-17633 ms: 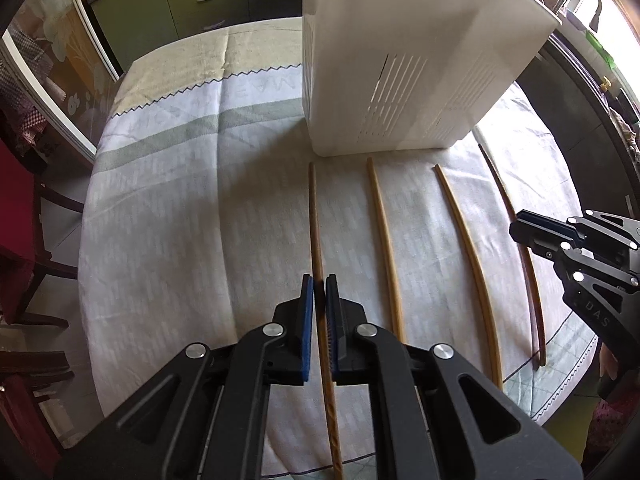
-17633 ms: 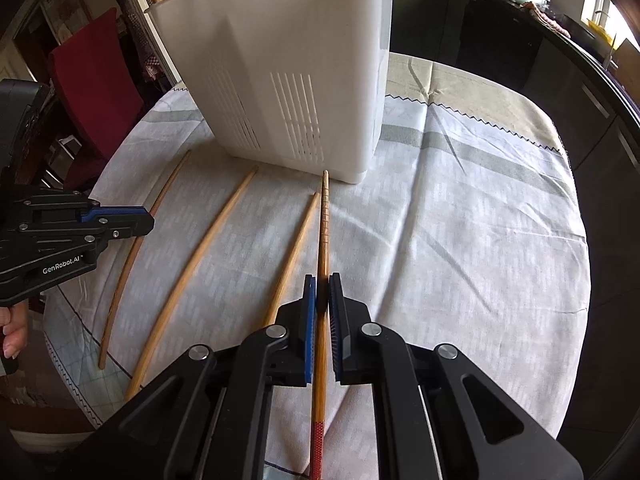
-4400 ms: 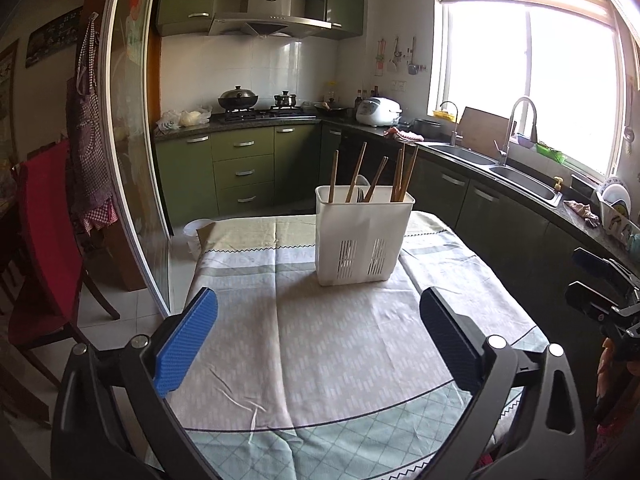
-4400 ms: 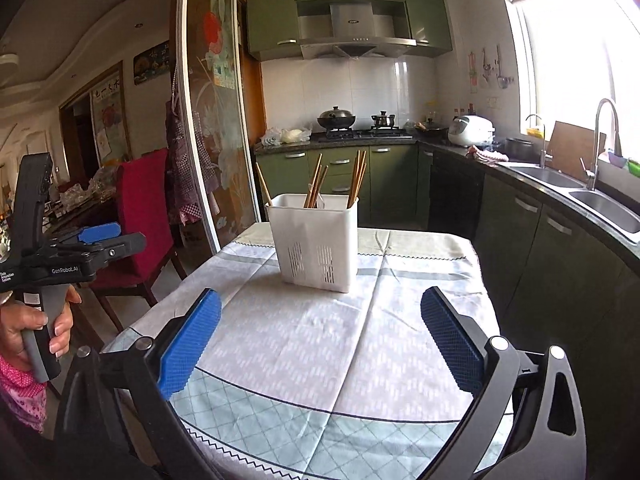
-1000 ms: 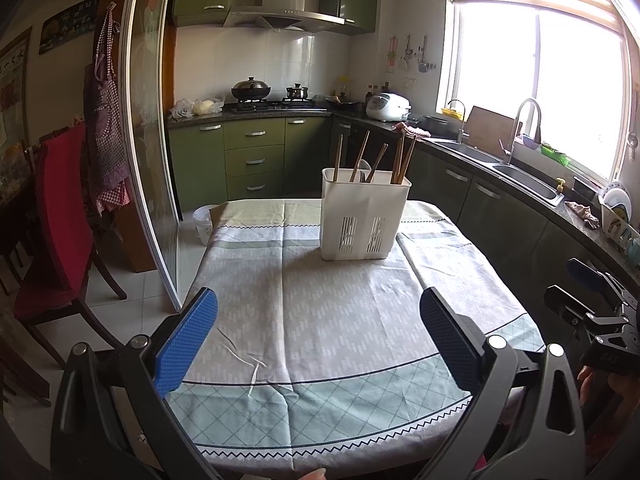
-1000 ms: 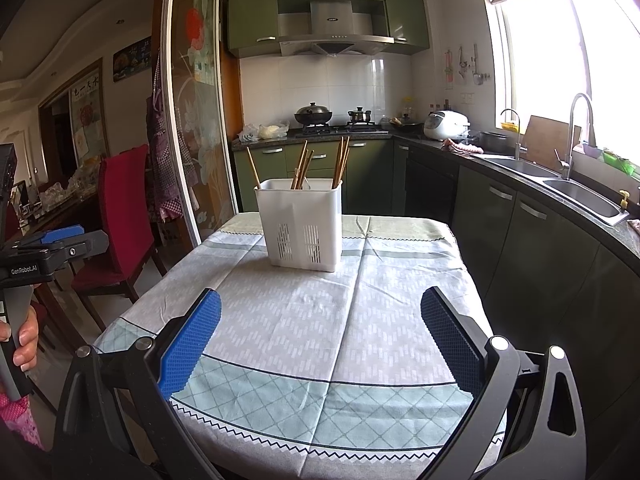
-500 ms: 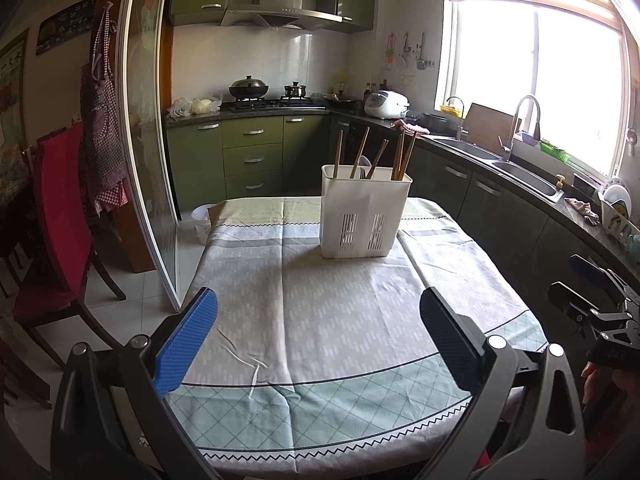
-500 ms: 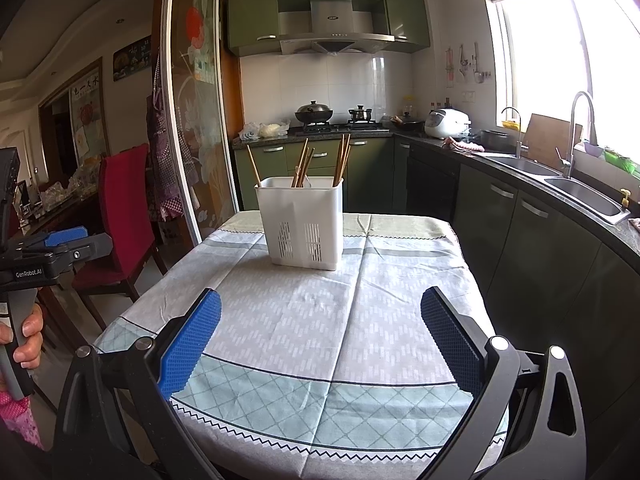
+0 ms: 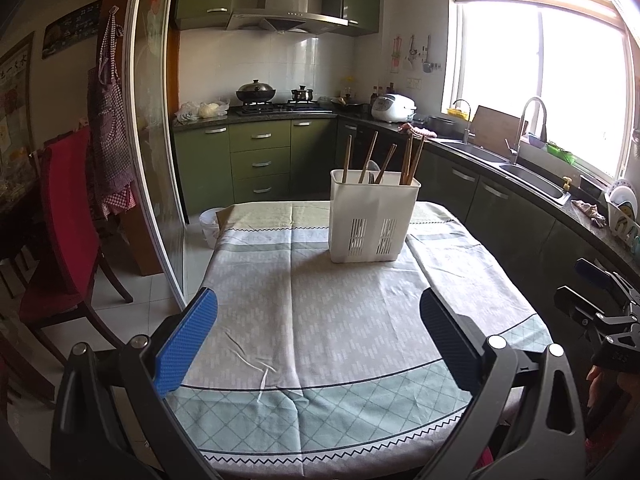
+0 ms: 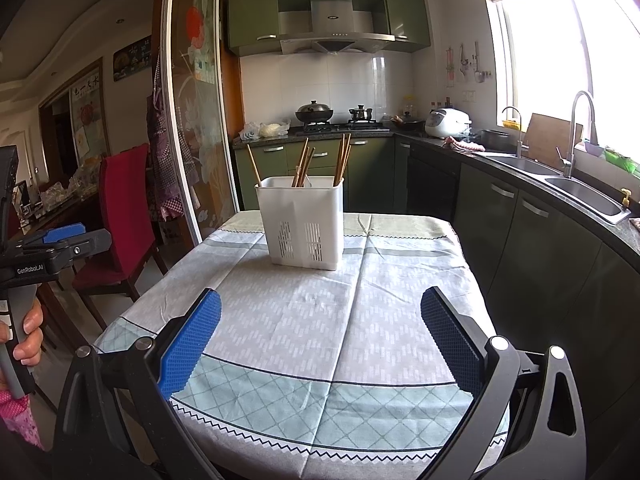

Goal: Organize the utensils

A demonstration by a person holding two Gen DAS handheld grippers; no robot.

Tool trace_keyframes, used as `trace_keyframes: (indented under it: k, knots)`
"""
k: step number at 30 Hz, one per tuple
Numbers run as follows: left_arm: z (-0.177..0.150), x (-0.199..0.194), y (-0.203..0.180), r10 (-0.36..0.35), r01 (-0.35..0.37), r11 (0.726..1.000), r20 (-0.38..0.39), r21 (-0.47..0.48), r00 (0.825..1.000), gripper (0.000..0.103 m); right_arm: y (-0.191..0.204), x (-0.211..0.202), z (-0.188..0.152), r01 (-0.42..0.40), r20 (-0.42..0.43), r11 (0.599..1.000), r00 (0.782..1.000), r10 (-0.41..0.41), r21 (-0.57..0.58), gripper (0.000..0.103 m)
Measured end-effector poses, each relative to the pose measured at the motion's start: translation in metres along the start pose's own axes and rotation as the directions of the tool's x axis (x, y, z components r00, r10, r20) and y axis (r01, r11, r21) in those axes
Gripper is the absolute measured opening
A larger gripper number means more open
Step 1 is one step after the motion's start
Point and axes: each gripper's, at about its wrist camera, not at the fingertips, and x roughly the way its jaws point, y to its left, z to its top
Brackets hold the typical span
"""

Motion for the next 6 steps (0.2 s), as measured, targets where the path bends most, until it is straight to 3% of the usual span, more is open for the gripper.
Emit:
trace_keyframes:
  k: [6]
  knots:
    - [-0.0014,0.0045,0.0013,-0.003,0.003,1.000,-0.014,-0.001,1.000,0.096,-0.0007,0.0026,-0.0003,0.003,-0.006,1.000,1.000,-0.003,0.001,0.099]
